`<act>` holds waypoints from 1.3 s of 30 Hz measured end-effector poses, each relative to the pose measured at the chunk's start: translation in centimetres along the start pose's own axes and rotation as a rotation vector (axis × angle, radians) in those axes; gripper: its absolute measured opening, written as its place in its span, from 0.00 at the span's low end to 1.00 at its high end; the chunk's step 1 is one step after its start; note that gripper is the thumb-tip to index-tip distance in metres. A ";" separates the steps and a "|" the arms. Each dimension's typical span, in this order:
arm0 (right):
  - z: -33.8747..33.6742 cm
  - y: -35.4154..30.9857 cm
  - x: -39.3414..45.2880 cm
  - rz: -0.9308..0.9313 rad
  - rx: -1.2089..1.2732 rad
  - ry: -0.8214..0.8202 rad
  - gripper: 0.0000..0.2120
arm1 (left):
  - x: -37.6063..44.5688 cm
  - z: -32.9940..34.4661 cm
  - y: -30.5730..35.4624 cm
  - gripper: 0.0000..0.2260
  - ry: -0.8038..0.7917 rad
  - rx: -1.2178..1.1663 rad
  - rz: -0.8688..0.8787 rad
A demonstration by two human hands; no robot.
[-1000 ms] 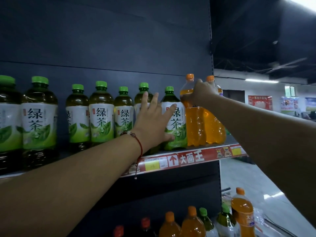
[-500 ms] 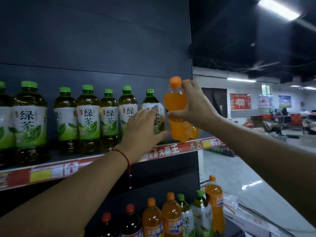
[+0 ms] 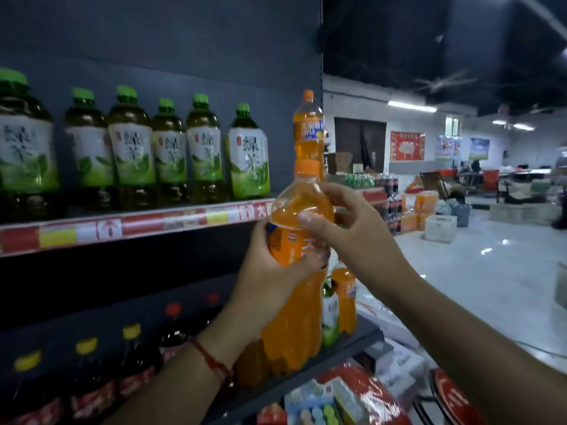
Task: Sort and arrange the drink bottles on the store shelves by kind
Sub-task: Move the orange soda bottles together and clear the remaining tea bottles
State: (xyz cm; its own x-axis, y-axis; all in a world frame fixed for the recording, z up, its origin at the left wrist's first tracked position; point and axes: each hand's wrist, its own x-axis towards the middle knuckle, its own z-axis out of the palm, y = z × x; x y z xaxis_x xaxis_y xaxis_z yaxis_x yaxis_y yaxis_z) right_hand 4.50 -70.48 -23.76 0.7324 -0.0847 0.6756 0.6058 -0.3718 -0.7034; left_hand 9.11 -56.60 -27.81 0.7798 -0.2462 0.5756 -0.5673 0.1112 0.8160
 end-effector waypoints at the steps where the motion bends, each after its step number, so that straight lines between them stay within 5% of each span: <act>1: 0.3 0.8 -1.3 0.038 0.078 -0.001 0.24 | -1.2 0.0 -1.0 0.35 0.029 -0.047 -0.058; 6: 2.4 7.1 -8.6 0.391 0.189 -0.143 0.31 | -6.2 -0.5 -7.1 0.32 0.217 -0.336 -0.342; 10: 5.0 12.2 -14.1 0.650 0.211 -0.372 0.35 | -9.7 -1.2 -12.6 0.36 0.209 -0.549 -0.500; 12: 6.4 13.9 -16.0 0.701 0.158 -0.468 0.30 | -11.6 -1.5 -15.2 0.36 0.254 -0.564 -0.572; 15: 8.3 16.5 -18.5 0.774 0.085 -0.453 0.24 | -14.5 -1.9 -18.4 0.34 0.304 -0.594 -0.699; 19: 10.0 19.6 -21.8 0.843 0.013 -0.398 0.33 | -16.8 -2.1 -22.0 0.24 0.310 -0.641 -0.794; 24: 10.0 22.1 -23.4 0.793 -0.175 -0.431 0.39 | -18.0 -2.2 -25.3 0.31 0.261 -0.393 -0.791; 28: 9.7 23.7 -24.0 0.797 -0.213 -0.450 0.45 | -18.6 -2.1 -25.7 0.26 0.156 -0.173 -0.803; 36: 9.5 25.6 -23.9 0.798 -0.175 -0.402 0.50 | -16.7 0.2 -24.9 0.22 0.196 -0.011 -0.736; 39: 8.2 26.6 -22.4 0.803 -0.045 -0.297 0.39 | -13.9 1.3 -24.4 0.27 0.054 0.106 -0.687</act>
State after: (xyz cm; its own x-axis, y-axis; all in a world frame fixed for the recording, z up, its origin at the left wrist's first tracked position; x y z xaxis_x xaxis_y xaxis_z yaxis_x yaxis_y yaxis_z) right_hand 6.73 -70.90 -59.38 0.9890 -0.0946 -0.1139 -0.1396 -0.3395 -0.9302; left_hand 11.76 -57.10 -55.80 0.9817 -0.1787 -0.0656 0.0391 -0.1481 0.9882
